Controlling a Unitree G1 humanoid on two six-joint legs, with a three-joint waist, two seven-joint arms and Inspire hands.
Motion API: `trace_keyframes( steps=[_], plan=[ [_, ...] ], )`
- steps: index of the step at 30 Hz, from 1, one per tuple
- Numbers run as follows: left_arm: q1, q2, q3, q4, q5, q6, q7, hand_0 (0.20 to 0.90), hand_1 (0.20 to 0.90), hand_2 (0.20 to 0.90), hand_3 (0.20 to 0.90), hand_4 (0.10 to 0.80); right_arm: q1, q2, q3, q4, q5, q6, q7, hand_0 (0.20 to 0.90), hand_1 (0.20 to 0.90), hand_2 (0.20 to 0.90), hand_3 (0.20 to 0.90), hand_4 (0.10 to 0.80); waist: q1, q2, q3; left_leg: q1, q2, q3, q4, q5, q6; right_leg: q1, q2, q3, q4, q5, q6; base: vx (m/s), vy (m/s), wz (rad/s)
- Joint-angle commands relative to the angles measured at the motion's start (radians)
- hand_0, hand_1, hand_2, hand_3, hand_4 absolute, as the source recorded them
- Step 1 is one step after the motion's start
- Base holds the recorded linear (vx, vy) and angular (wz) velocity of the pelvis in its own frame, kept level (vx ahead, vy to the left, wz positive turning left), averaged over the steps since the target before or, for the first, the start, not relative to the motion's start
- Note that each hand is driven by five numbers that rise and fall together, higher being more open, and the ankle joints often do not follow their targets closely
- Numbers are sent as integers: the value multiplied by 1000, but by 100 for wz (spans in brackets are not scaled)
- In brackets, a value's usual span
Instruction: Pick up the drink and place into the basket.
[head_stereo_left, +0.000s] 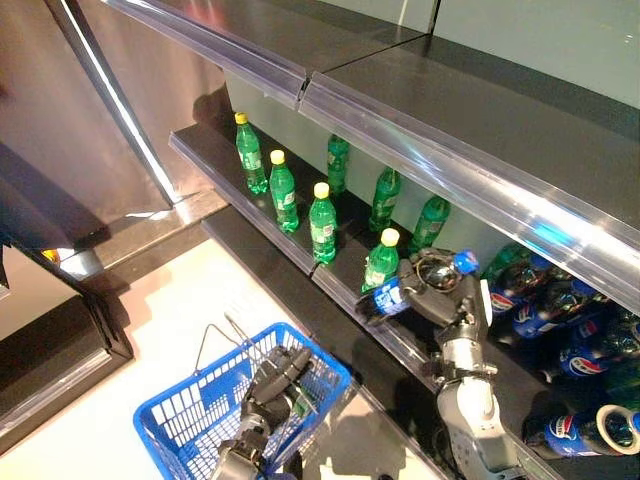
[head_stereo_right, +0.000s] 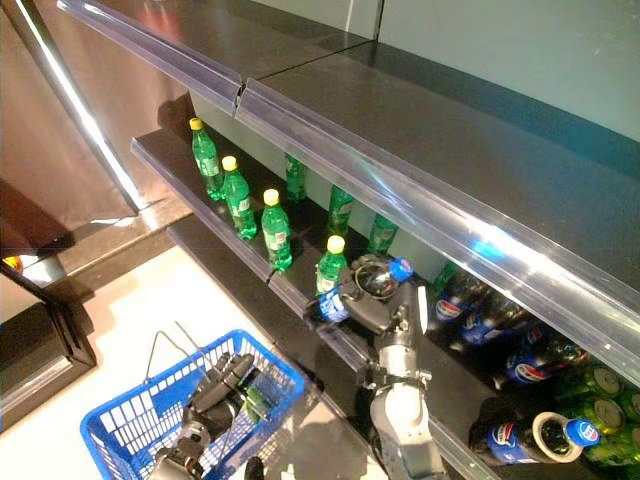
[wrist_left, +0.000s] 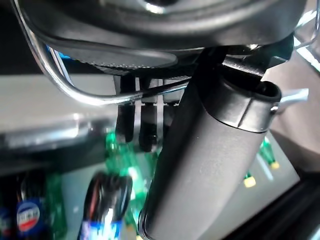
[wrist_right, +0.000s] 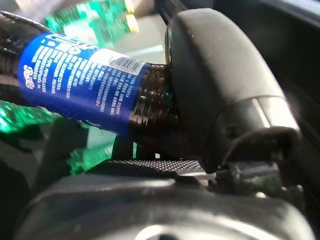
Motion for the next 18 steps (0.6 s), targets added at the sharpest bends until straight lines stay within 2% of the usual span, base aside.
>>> trace_keyframes(
  steps=[1,13,18],
  plan=[
    [-130,15,-2,-277,-26,-62,-163,300,300,300,200,100,-121,-22,-34,-236,3,-136,41,300,300,300,200,100,21,11,-104,21,104,8,19,-21,-66,-83,-95,-9,-5,165,57,0,0,0],
    [-130,42,-28,-432,-118,35,-169,300,300,300,200,100,-120,-37,2,-242,0,-106,22,300,300,300,200,100,29,14,-103,19,102,3,17,-18,-62,-81,-94,-16,-1,162,55,-5,-1,2],
    [-127,49,-65,-501,-175,87,-189,300,300,300,200,100,-130,-45,18,-243,-14,-96,-2,300,300,300,200,100,33,16,-103,18,101,1,17,-18,-62,-80,-95,-19,-3,164,55,-7,1,1]
  ],
)
